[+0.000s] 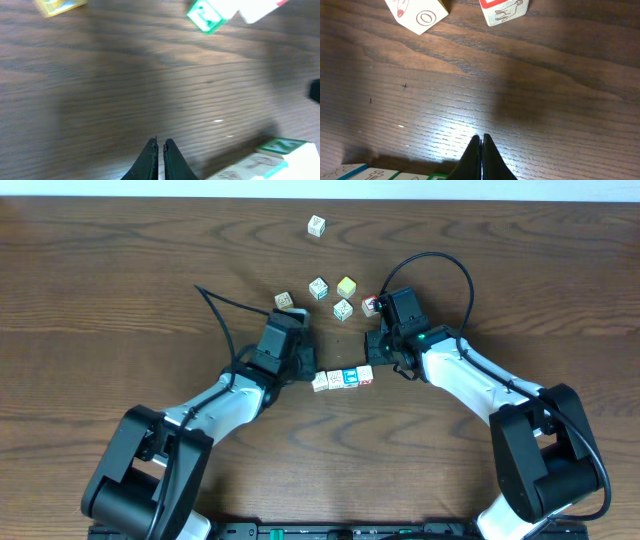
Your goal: Lift 4 blocks
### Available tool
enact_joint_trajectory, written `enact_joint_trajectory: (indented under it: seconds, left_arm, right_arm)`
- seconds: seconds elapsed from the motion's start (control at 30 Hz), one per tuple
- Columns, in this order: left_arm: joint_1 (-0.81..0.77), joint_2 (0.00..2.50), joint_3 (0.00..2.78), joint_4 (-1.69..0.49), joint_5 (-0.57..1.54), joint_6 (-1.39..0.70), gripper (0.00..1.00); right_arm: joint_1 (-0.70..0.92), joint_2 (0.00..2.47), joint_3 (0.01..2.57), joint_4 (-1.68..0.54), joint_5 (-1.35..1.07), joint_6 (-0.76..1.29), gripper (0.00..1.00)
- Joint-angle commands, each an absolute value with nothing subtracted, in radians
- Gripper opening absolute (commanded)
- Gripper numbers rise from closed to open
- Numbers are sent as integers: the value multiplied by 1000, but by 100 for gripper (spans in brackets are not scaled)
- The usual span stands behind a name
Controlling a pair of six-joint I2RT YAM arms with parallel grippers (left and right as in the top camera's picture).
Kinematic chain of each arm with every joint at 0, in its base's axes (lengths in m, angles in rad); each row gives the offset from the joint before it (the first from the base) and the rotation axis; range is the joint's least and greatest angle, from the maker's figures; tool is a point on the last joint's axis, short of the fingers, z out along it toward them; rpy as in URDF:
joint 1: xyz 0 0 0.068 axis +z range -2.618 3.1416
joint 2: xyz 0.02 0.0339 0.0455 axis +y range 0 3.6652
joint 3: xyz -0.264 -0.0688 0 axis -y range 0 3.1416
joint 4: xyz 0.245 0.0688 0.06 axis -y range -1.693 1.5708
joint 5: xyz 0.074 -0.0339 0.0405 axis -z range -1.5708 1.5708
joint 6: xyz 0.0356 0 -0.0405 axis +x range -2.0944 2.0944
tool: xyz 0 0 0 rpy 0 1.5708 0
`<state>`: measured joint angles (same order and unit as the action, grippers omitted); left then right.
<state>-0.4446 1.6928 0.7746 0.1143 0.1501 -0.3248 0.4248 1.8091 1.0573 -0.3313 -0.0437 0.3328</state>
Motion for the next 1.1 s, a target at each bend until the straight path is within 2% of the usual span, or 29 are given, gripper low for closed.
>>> enact_joint_trajectory:
  seconds: [0.0, 0.37, 0.63, 1.07]
  left_arm:
    - [-435, 1699, 797, 76, 118, -319, 7]
    - [-437, 1699, 797, -64, 112, -413, 7]
    - [-456, 1699, 797, -66, 202, -417, 7]
    - [-486, 1699, 797, -50, 206, -417, 7]
  right_arm:
    - [419, 1818, 1056, -329, -25, 324, 1]
    - [419, 1818, 1056, -330, -12, 324, 1]
    - [419, 1818, 1056, -329, -12, 324, 1]
    - [419, 1818, 1056, -329, -12, 324, 1]
